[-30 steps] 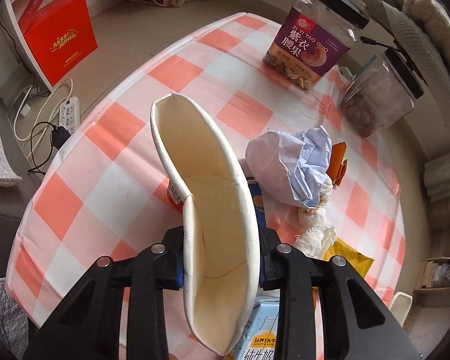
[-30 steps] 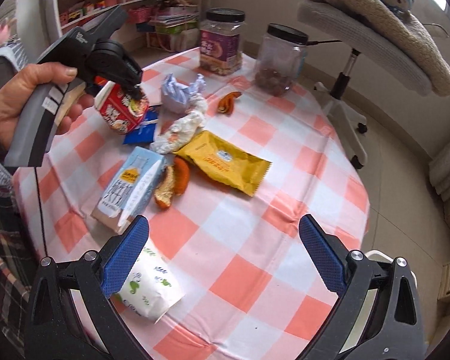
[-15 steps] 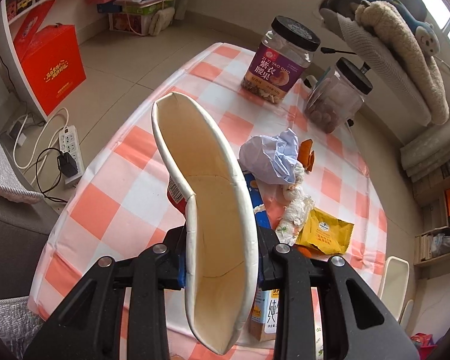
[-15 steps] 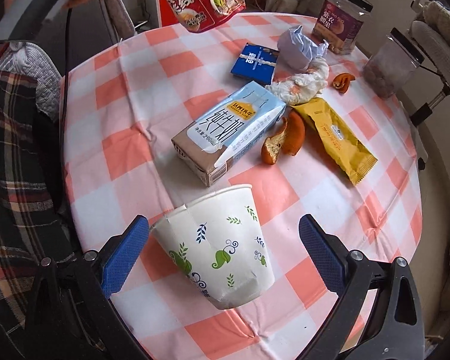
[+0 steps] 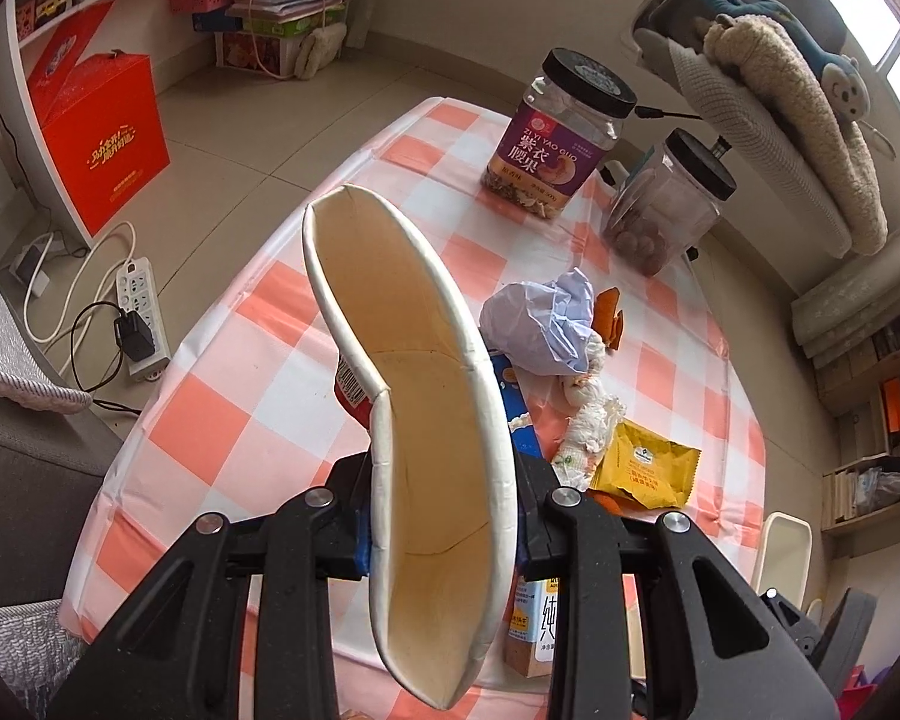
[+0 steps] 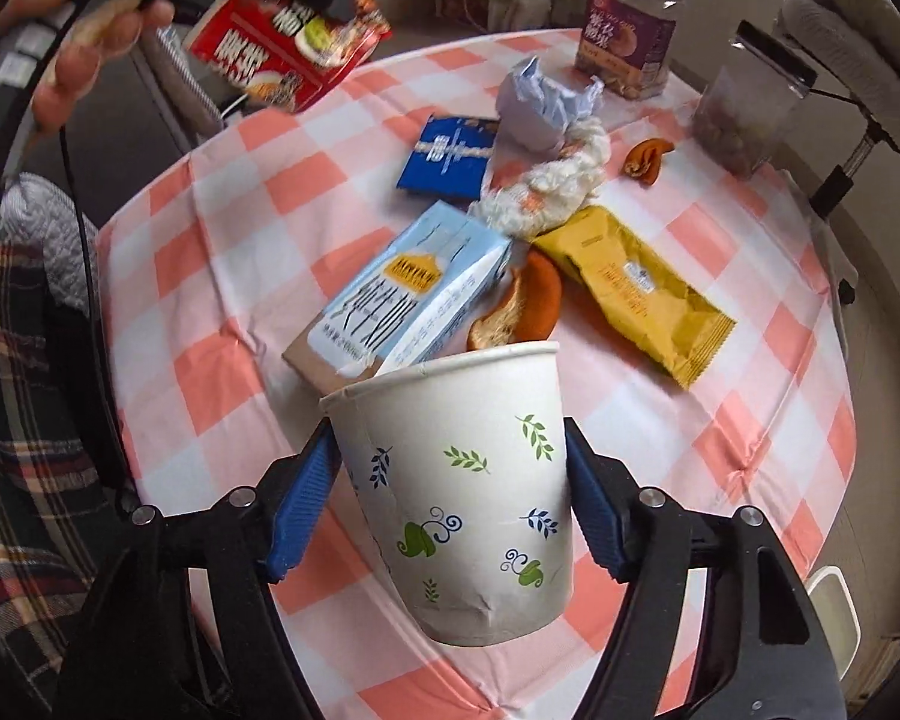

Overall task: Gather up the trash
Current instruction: 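Grasp the white paper cup with the right tool and lift it, then drop the paper cup from the right tool while the left tool drops the snack box into the bin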

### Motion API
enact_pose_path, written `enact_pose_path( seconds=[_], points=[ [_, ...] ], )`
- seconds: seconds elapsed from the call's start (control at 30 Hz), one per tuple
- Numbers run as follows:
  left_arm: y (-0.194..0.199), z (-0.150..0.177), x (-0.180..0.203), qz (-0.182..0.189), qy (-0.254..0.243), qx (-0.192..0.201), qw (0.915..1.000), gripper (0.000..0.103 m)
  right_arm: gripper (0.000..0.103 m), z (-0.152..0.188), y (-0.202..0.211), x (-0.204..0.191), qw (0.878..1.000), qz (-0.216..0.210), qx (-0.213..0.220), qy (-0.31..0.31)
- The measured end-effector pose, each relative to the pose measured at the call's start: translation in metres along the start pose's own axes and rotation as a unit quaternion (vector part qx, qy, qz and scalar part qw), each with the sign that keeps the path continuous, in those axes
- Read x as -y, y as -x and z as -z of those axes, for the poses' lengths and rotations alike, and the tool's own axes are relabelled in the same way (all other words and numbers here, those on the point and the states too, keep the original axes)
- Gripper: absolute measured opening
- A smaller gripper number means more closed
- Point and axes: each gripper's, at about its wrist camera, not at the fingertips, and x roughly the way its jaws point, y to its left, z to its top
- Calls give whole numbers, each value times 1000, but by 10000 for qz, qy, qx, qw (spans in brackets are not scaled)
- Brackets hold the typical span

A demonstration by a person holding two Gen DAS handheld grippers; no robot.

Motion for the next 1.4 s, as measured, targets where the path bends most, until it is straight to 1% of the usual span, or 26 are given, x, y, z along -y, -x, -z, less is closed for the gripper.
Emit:
enact_pose_path(
  seconds=[0.1,0.2,0.27,0.33,0.47,0.63,0.8,0.87,1.03,1.2,1.4],
  points=[
    [4,0,6,9,-97,155,9998,32,69,-15,15,14,9975,188,508,-453],
    [8,1,15,-80,-242,325,9991,32,69,-29,24,26,9898,487,984,-906],
    [11,2,23,-196,-374,477,9980,32,69,-36,31,32,9828,644,1244,-1201],
    [14,4,31,-238,-473,638,9966,32,69,-40,39,38,9746,829,1477,-1462],
    [22,8,49,-309,-668,989,9924,32,69,-41,53,50,9577,1107,1812,-1943],
    [32,16,75,-296,-920,1373,9858,32,69,-35,69,62,9388,1590,2048,-2267],
    [37,26,101,-198,-1176,1591,9800,32,70,-24,80,75,9269,1868,2099,-2488],
    [36,28,110,-131,-1249,1599,9791,32,70,-19,83,80,9239,1948,2094,-2541],
    [34,36,132,81,-1424,1589,9769,32,70,-3,96,95,9116,2211,2141,-2724],
    [33,47,155,311,-1659,1612,9724,32,71,18,109,111,8976,2443,2155,-2970],
    [27,62,182,518,-1968,1563,9665,32,72,47,129,135,8769,2815,2128,-3264]
  ],
)
